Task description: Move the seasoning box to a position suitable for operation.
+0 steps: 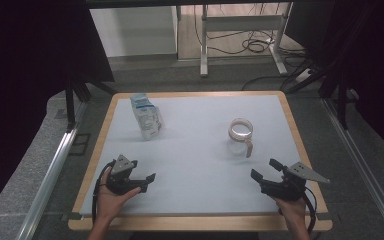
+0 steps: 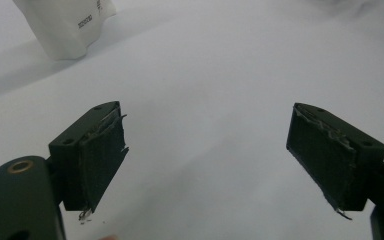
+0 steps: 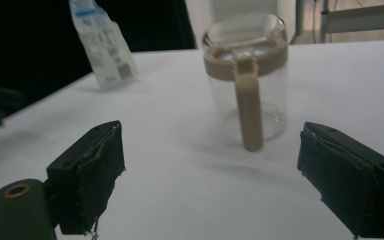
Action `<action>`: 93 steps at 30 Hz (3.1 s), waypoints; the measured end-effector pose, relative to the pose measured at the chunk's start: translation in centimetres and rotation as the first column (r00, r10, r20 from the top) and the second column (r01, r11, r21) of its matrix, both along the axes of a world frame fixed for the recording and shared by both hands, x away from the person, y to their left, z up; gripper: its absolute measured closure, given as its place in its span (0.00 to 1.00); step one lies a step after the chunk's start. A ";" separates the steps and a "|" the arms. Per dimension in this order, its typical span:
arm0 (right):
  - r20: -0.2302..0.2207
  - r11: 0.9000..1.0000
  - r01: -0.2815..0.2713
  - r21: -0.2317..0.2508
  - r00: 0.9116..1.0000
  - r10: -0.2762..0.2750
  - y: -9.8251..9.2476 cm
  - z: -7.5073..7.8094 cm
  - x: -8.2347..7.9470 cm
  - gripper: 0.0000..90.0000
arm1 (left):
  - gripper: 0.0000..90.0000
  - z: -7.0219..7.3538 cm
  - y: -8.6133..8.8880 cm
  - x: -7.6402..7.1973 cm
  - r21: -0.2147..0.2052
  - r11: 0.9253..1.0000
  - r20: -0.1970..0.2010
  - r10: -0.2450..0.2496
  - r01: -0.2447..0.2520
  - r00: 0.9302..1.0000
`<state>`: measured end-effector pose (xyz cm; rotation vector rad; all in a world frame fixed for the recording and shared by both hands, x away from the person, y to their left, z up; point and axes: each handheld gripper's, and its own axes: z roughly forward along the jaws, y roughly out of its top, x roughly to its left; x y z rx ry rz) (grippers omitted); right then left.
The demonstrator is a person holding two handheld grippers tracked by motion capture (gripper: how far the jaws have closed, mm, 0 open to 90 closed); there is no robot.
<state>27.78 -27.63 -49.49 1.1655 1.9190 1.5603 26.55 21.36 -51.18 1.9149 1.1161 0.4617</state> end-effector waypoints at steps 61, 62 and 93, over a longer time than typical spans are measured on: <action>-0.102 0.955 0.014 -0.297 0.994 -0.046 7.5 1.9 13.2 0.12 | 0.06 -1.2 0.8 1.6 0.003 1.000 -0.072 -0.016 0.017 0.997; -0.091 0.955 -0.013 -0.297 0.996 -0.015 7.3 2.4 12.2 0.12 | 0.06 -1.2 0.8 1.6 0.004 1.000 -0.076 -0.022 0.023 0.997; -0.137 0.901 -0.292 -0.322 0.956 0.261 6.5 0.5 6.9 0.12 | 0.10 -1.4 0.5 1.4 0.018 1.000 -0.088 -0.022 0.024 0.996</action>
